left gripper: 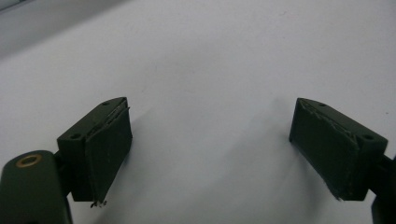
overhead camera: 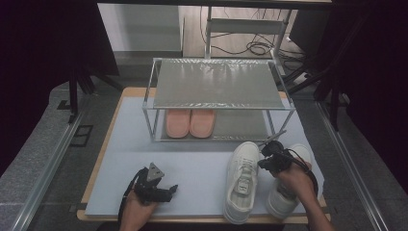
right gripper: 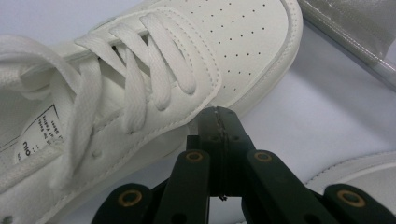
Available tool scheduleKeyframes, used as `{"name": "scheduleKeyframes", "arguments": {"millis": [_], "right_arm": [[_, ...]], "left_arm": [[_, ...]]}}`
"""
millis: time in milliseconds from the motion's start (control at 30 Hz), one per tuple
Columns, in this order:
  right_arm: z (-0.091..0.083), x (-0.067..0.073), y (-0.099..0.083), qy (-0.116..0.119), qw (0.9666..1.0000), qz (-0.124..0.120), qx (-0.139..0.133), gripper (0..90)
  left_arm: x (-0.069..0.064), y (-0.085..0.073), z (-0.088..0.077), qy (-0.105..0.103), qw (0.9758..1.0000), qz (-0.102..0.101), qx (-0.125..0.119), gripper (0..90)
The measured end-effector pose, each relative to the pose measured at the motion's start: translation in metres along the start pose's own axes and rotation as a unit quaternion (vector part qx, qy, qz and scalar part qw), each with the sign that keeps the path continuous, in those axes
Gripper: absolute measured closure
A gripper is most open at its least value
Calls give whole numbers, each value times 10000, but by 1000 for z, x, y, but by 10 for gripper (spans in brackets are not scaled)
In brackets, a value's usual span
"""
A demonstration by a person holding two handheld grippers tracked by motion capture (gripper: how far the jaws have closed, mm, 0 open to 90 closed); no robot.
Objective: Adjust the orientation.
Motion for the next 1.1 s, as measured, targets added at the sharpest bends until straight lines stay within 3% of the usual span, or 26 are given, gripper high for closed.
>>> {"name": "scheduleKeyframes", "arguments": {"millis": [400, 733, 1100], "right_arm": [[6, 4, 14, 149, 9998, -31, -95, 900], [13, 9, 28, 412, 9990, 27, -182, 900], [22, 17, 49, 447, 9989, -110, -120, 900]], "left_arm": [[0, 0, 0, -2, 10000, 0, 0, 130], [0, 0, 0, -1, 10000, 2, 0, 130], [0, 0, 0, -1, 10000, 4, -1, 130]]}}
Point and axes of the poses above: each handheld gripper's, and its own axes: z roughly forward along the jaws, y roughly out of its top, x roughly to its left, the point moved 10 cm from there along z, roughly forward along the jaws, and after that the axes turned 13 degrees about -z, right-handed, at the moved point
